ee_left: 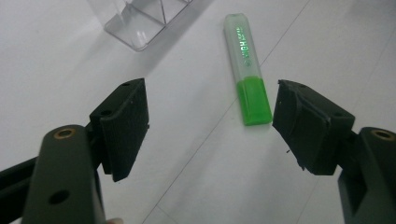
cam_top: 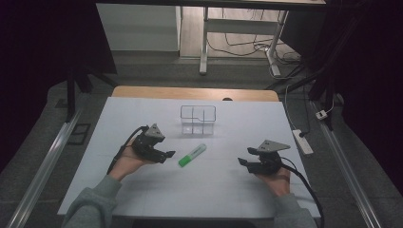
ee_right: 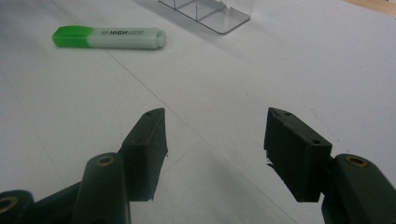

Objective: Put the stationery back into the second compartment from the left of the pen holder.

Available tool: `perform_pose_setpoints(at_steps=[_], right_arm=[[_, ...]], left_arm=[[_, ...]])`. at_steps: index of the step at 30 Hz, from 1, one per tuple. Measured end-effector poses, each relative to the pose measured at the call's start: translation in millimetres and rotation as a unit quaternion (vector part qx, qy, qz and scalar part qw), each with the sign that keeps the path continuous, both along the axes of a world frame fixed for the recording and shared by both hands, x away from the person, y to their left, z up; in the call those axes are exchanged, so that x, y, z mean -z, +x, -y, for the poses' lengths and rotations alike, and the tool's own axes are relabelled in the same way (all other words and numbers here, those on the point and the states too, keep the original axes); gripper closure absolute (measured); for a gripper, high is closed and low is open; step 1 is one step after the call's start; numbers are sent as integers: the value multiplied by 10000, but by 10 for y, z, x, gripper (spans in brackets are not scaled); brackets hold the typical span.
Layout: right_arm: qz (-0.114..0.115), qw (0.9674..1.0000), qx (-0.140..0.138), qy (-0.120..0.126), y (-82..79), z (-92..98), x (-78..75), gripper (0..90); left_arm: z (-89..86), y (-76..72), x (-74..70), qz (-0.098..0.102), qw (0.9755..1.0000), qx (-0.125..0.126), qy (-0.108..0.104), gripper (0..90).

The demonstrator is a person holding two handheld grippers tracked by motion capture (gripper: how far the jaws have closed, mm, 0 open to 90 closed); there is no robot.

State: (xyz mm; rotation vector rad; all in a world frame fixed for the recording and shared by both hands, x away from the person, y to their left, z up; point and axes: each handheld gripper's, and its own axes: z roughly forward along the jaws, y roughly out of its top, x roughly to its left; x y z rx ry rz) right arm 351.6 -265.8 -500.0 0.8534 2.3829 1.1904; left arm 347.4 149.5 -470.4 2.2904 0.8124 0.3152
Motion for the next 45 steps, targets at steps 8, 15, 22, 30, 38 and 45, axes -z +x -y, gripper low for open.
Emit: perform_pose_setpoints(at_steps=[8,15,22,30,38,45], right_arm=[[19,10000,-13,-57,6,4,-3,384],[-35,10000,-36,-64,13,-2,9,380],[-25,10000,-8,-58,-1,0,5,380],[-53,9999,-3,-139,3,-10,22,379],[-92,9998,-13,-167,3,-18,34,379],[-92,9997,-28,-226,8,-18,43,378]], left_arm=[[147,54,35,-181,9997,31,154,271],[299,161,102,-457,9985,106,264,266],[457,209,141,-582,9972,119,449,255],[614,256,238,-759,9948,142,663,246],[717,304,344,-902,9918,198,881,251],[771,318,406,-1012,9891,302,1026,350]])
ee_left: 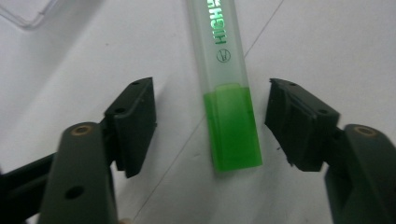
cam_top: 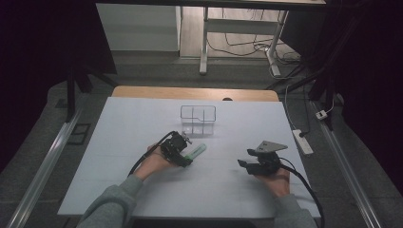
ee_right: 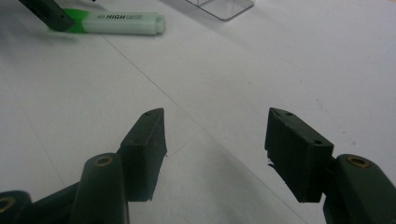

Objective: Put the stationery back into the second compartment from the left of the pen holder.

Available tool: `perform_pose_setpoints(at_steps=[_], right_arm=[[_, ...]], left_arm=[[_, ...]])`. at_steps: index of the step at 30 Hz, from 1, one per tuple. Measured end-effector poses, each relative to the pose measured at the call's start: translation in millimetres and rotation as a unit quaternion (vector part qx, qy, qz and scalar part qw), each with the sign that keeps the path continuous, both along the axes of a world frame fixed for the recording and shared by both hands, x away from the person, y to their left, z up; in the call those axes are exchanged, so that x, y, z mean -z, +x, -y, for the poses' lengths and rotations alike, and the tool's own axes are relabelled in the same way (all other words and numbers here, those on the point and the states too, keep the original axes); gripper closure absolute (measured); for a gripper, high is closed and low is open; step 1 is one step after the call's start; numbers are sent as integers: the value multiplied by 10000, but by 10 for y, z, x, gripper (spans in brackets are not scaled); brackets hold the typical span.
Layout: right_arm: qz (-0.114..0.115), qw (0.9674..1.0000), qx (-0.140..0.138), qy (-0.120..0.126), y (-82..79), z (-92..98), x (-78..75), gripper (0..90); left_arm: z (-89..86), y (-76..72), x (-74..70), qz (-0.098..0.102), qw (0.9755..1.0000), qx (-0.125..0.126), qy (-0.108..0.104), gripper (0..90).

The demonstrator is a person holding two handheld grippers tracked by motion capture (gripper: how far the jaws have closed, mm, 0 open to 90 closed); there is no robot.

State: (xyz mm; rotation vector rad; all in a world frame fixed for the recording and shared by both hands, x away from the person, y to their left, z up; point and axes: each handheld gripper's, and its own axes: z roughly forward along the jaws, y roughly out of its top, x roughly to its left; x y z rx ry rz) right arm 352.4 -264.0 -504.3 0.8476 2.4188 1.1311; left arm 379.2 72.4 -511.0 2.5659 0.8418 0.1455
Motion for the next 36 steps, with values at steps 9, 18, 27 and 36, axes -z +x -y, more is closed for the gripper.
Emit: perform_pose_setpoints(at_steps=[9,18,27,36], right_arm=[[-21,10000,36,21,-3,4,-5,376],[-5,10000,32,54,-10,-2,-9,377],[15,10000,41,66,-16,1,-20,377],[114,9999,24,109,-23,17,-45,380]], left_arm=[[10,4,11,-85,9999,-37,96,489],[41,-21,-5,-104,9998,-61,128,667],[33,-33,-3,-2,9999,61,135,672],[-64,-45,-92,154,9995,259,3,672]])
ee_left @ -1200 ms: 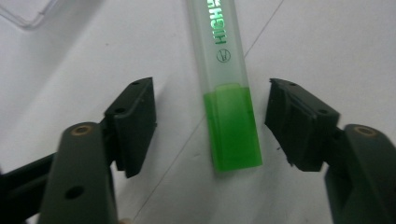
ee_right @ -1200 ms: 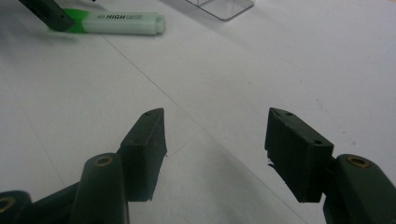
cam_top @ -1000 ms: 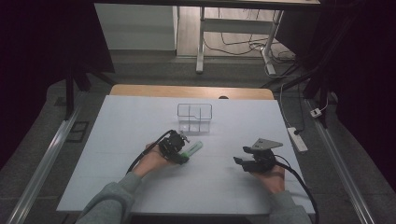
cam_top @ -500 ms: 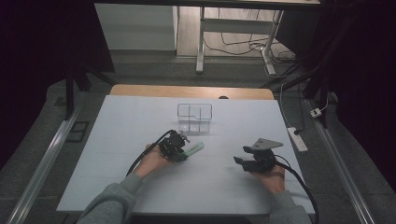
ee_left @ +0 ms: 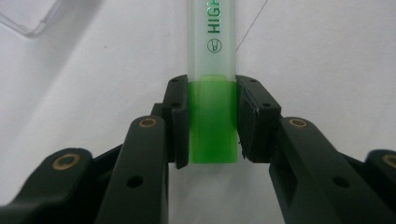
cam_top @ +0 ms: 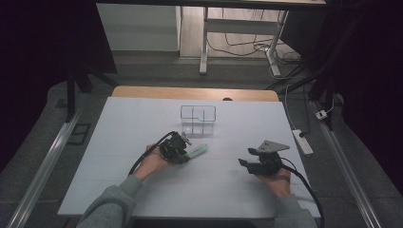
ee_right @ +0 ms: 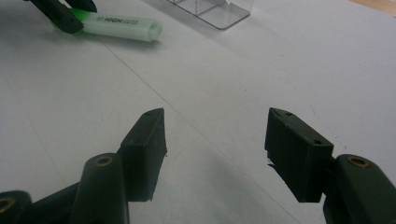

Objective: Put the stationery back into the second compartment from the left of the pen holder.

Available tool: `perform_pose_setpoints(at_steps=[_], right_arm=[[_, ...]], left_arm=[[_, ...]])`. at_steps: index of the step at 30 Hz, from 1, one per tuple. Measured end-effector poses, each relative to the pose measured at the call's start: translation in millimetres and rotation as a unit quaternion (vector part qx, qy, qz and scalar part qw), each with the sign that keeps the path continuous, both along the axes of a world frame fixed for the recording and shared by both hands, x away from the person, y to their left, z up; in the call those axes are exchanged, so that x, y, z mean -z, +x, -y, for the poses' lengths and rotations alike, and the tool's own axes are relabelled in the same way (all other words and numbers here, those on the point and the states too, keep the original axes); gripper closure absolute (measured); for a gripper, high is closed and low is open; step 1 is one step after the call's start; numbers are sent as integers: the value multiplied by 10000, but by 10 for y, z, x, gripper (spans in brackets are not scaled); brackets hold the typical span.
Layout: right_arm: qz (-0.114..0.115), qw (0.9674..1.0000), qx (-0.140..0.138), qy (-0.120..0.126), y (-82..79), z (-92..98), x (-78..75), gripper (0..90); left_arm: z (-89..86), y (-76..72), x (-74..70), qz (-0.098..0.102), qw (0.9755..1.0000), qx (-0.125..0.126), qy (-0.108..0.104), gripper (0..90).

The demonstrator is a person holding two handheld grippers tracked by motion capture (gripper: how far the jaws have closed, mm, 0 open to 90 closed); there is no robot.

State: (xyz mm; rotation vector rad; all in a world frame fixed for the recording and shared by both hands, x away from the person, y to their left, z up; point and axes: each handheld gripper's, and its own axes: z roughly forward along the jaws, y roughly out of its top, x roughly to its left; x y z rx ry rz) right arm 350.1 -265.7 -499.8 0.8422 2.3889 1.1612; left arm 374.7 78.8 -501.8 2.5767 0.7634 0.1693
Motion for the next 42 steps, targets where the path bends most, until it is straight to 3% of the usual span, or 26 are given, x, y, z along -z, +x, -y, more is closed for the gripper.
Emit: perform_pose_setpoints(at_steps=[8,20,27,37,42], right_arm=[[84,9999,-28,63,-11,7,-32,379],[159,9996,-172,137,-39,-39,-82,366],[187,9994,-228,161,-45,-43,-108,346],[209,9989,-417,53,-78,-128,-161,311],[102,9986,-484,203,-75,-154,-158,296]], left_arm=[[-163,-51,-186,152,9989,56,-442,672],[-279,-162,-432,412,9955,351,-775,671],[-272,-201,-472,469,9944,506,-799,671],[-198,-254,-469,521,9931,827,-644,671],[-120,-288,-453,537,9921,974,-587,670]])
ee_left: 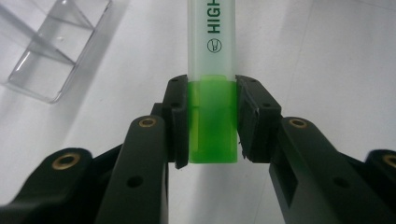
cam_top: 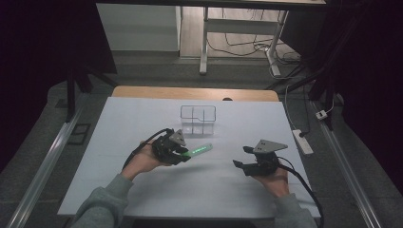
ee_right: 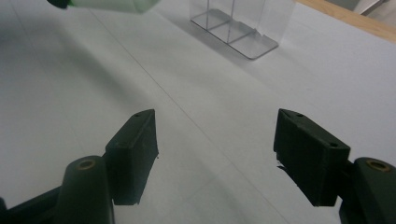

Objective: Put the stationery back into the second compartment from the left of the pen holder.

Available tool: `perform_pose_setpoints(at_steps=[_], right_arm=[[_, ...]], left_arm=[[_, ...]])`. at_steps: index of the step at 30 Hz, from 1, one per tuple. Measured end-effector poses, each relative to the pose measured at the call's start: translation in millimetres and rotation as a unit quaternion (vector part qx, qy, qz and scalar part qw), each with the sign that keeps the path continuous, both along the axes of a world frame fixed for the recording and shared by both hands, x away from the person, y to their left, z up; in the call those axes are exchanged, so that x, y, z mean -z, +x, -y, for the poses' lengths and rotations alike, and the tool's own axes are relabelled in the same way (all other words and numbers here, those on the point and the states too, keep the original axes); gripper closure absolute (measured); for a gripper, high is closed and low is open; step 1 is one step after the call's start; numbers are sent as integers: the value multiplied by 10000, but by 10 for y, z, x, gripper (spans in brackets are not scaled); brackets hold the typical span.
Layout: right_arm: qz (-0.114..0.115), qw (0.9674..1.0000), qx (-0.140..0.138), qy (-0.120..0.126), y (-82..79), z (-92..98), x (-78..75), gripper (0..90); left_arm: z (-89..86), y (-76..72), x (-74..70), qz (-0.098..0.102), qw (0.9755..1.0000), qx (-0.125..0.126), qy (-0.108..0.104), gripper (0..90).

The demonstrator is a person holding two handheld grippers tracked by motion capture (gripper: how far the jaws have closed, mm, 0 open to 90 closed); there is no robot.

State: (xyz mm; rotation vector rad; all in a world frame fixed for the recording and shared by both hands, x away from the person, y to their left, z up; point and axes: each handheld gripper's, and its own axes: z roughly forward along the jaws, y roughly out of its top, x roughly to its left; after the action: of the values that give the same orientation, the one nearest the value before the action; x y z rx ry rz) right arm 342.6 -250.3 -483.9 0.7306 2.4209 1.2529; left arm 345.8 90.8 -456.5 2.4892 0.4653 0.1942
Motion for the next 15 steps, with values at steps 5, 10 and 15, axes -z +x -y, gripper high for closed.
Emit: perform_pose_setpoints(at_steps=[5,10,15], right_arm=[[9,9999,-107,-47,-15,-52,-46,282],[-13,9996,-277,-99,-30,-134,-38,276],[-2,9988,-415,-250,-46,-210,-41,274]], left_arm=[[82,-27,24,18,9997,207,142,671],[181,-66,72,24,9988,410,263,671],[281,-102,121,16,9978,557,373,671]])
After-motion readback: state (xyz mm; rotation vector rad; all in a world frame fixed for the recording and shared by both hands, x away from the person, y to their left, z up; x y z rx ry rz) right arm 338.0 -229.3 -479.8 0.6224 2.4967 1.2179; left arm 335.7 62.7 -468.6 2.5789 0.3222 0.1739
